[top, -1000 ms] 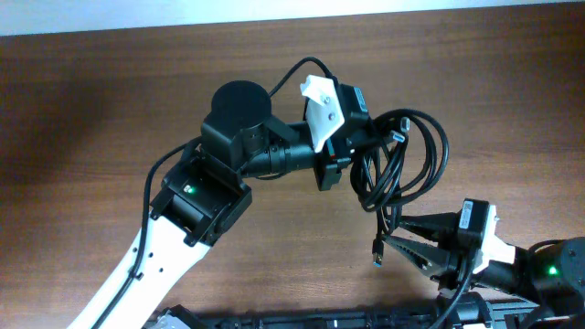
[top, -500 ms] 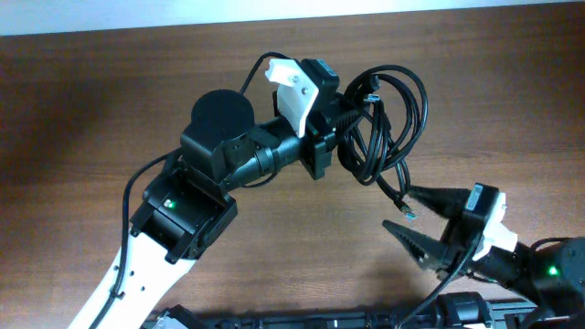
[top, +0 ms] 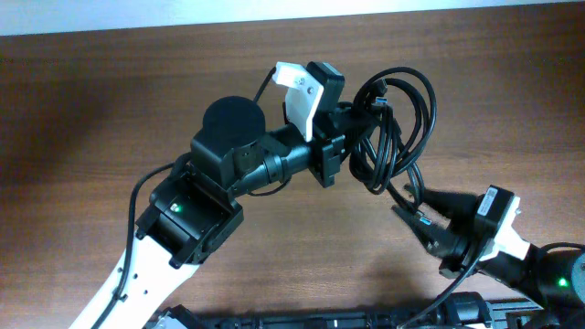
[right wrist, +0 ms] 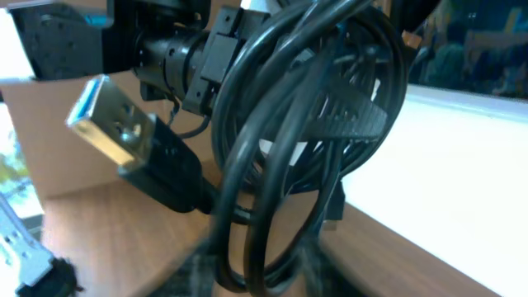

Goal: Untangle cables
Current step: 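Grasp the hanging cable loops with the right gripper beside the left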

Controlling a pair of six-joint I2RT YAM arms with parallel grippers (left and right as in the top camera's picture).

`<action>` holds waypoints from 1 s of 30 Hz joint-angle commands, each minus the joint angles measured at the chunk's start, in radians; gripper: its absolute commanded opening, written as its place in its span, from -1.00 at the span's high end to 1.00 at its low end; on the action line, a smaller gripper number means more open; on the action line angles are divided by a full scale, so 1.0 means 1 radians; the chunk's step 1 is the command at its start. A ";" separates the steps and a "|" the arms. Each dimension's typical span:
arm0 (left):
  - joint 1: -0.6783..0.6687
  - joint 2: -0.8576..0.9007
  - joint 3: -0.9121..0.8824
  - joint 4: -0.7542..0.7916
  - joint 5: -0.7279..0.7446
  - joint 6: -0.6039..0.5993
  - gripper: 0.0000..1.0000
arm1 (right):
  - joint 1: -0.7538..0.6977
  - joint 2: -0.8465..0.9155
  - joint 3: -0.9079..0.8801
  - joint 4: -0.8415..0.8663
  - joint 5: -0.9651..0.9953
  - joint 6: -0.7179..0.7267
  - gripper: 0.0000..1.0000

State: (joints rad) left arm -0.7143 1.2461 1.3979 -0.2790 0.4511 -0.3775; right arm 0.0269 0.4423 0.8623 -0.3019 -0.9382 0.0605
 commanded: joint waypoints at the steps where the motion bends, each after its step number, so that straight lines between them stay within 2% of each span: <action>1: -0.003 -0.017 0.005 0.008 -0.004 -0.015 1.00 | 0.006 -0.001 0.013 0.003 -0.005 0.007 0.67; 4: -0.003 -0.018 0.005 0.010 -0.015 -0.015 1.00 | 0.006 -0.001 0.013 -0.042 -0.044 0.006 0.74; 8: 0.031 -0.026 0.005 0.012 -0.030 -0.015 1.00 | 0.006 -0.001 0.013 -0.211 0.099 0.008 0.85; 14: 0.083 -0.049 0.005 -0.003 -0.030 -0.015 1.00 | 0.006 -0.001 0.013 -0.288 0.359 0.110 0.86; 18: 0.083 -0.052 0.005 -0.007 -0.031 -0.015 1.00 | 0.006 -0.001 0.013 -0.329 0.433 0.151 0.86; 21: 0.083 -0.052 0.005 -0.020 -0.030 -0.015 1.00 | 0.006 -0.001 0.013 -0.357 0.530 0.222 0.78; 22: 0.083 -0.052 0.005 -0.028 -0.030 -0.015 1.00 | 0.006 -0.001 0.013 -0.365 0.558 0.238 0.55; 23: 0.083 -0.052 0.005 -0.034 -0.030 -0.015 1.00 | 0.006 -0.001 0.013 -0.365 0.558 0.237 0.19; 24: 0.083 -0.052 0.005 -0.037 -0.031 -0.014 1.00 | 0.006 -0.001 0.013 -0.365 0.558 0.237 -0.32; 27: 0.083 -0.052 0.005 -0.037 -0.032 -0.014 1.00 | 0.006 -0.001 0.013 -0.365 0.558 0.237 -0.61; 30: 0.083 -0.052 0.005 -0.069 -0.127 -0.015 1.00 | 0.006 -0.001 0.013 -0.365 0.554 0.237 -0.75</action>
State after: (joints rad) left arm -0.6334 1.2182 1.3838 -0.3408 0.4023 -0.3866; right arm 0.0372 0.4423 0.8734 -0.6697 -0.3996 0.2924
